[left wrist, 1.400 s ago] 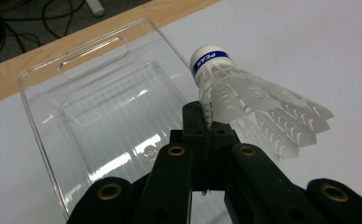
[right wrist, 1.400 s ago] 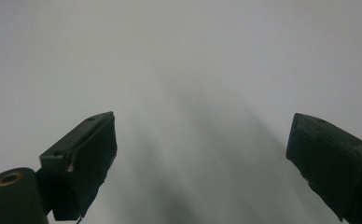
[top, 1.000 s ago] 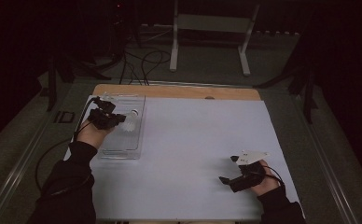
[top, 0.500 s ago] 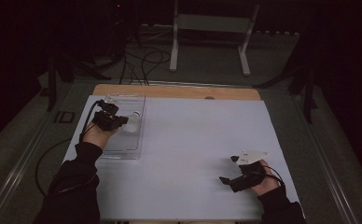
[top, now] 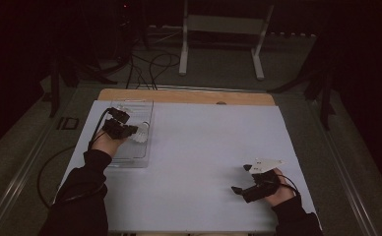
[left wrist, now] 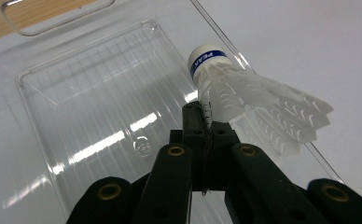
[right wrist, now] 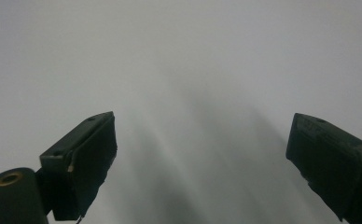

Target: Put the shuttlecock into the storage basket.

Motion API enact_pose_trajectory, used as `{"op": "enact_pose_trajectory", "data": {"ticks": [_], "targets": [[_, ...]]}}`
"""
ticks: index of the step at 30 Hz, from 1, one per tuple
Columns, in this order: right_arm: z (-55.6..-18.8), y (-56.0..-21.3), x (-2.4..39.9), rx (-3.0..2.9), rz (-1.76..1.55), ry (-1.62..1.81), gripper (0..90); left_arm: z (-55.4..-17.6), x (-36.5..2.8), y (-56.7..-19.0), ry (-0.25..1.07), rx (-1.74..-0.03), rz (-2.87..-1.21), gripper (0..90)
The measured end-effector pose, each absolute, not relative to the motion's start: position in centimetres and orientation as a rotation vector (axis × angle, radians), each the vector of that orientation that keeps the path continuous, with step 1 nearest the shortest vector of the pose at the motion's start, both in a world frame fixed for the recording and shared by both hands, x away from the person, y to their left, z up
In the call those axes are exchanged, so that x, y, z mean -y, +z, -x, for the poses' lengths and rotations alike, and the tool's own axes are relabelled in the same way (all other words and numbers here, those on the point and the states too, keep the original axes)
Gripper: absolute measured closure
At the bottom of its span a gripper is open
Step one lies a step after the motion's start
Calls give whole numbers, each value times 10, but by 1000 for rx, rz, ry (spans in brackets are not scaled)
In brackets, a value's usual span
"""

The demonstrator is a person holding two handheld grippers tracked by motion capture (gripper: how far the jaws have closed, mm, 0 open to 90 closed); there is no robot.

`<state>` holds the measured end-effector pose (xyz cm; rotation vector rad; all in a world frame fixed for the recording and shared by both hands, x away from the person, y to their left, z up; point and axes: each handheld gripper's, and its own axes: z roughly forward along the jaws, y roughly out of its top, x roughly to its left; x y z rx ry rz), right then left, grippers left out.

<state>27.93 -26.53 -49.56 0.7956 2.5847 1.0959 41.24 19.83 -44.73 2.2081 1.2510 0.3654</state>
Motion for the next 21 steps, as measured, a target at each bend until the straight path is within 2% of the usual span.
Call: {"op": "enact_pose_trajectory", "data": {"ticks": [15,17,21], "targets": [[-280,-496,264,-2593,-801,1084,85,-416,-196,-452,345,-1283,-2221,883],[-280,-497,264,-2595,-802,1084,85,-417,-196,-453,317,-1292,-2234,804],[-280,-496,265,-2595,-806,1086,85,-413,-193,-449,343,-1295,-2226,632]]}}
